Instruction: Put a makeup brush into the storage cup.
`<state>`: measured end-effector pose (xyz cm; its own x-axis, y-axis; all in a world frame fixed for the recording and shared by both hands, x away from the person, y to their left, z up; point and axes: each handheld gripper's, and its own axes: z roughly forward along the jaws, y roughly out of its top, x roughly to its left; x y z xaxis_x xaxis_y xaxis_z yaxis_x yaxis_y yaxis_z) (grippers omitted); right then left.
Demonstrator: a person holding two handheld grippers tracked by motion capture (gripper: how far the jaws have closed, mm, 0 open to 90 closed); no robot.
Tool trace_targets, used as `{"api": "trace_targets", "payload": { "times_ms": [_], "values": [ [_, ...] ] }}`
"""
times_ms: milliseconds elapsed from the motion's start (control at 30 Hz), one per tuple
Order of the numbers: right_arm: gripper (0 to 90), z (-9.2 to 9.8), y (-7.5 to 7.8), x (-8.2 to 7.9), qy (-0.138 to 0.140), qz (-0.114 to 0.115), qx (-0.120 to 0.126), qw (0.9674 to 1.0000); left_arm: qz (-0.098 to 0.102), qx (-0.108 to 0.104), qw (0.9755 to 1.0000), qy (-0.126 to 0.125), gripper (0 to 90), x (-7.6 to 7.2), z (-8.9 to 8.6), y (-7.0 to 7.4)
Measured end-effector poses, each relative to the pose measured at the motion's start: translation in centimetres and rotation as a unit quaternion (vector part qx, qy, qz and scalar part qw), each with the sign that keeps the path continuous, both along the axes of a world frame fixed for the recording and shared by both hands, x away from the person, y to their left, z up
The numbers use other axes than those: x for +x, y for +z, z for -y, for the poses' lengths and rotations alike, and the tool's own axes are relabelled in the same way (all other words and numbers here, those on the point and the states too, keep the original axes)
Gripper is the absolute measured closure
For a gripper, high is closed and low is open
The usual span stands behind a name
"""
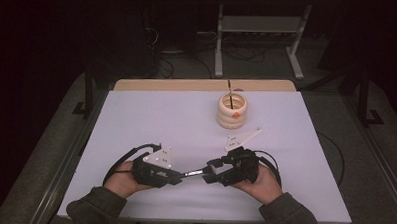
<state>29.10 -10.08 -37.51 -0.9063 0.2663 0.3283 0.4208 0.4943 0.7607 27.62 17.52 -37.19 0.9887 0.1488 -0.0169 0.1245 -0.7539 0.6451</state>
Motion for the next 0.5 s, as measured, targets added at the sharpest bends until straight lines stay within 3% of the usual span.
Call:
{"api": "trace_targets", "payload": {
  "times_ms": [300, 500],
  "values": [
    [54.6, -0.43, -0.87, 0.44, -0.002, -0.023, 0.047, 0.9986, 0.011, -0.028, 0.9995, 0.003, 78.8, -0.12, 0.21, 0.28],
    [71.0, -0.49, -0.95, 0.77, 0.01, -0.045, 0.068, 0.9966, 0.014, -0.021, 0.9997, -0.001, 78.8, -0.33, 0.37, 0.17]
  ]
}}
